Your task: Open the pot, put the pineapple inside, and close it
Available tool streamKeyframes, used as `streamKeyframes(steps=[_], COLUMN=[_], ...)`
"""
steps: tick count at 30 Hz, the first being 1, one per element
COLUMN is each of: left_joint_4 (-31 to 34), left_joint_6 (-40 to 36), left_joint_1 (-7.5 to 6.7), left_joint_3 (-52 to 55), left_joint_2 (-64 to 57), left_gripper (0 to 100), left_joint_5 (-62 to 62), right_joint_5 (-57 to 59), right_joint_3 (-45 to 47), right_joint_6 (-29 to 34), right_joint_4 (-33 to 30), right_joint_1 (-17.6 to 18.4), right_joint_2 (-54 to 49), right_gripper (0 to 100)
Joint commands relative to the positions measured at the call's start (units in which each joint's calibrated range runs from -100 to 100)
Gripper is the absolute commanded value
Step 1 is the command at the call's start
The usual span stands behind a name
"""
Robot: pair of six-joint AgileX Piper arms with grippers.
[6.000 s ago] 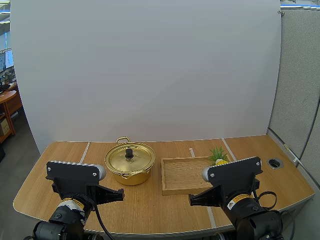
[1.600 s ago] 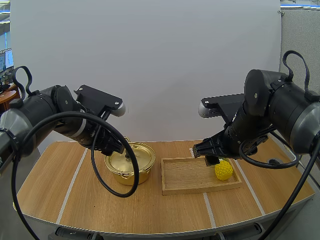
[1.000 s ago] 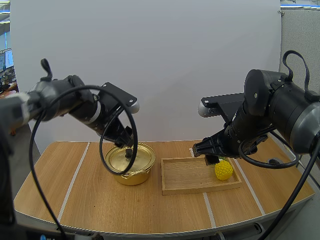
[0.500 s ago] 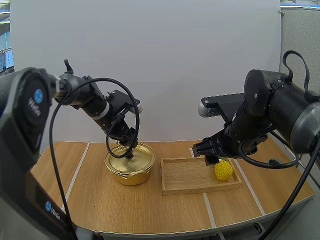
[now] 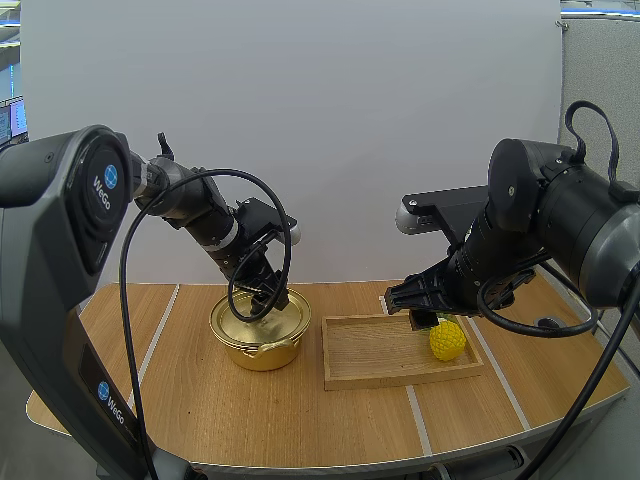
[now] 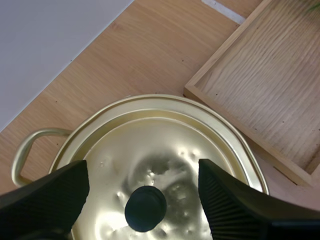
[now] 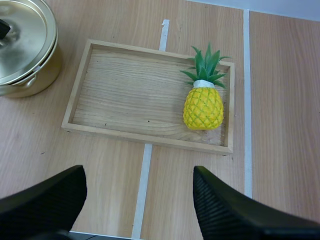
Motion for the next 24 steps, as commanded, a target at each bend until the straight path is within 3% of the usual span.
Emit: streamKeyframes(steps=[1, 24], left_joint_4=[1.8, 1.7], left_joint_6=[-1.4, -2.4], left_joint_1=[-0.14, -0.14], left_joint_3=[-0.5, -0.5], left_joint_2=[0.0, 2.2], left_gripper=[100, 100], left_joint_5=[-1.1, -0.5], right_joint_5=[-0.7, -0.7], right_joint_3=[-0.2, -0.2], right_joint_6=[0.0, 0.0], right_joint_4=[0.3, 0.4], right_joint_1=[-0.2, -0.2], right_joint_2=[-0.3, -0.3], right_gripper=[100, 100])
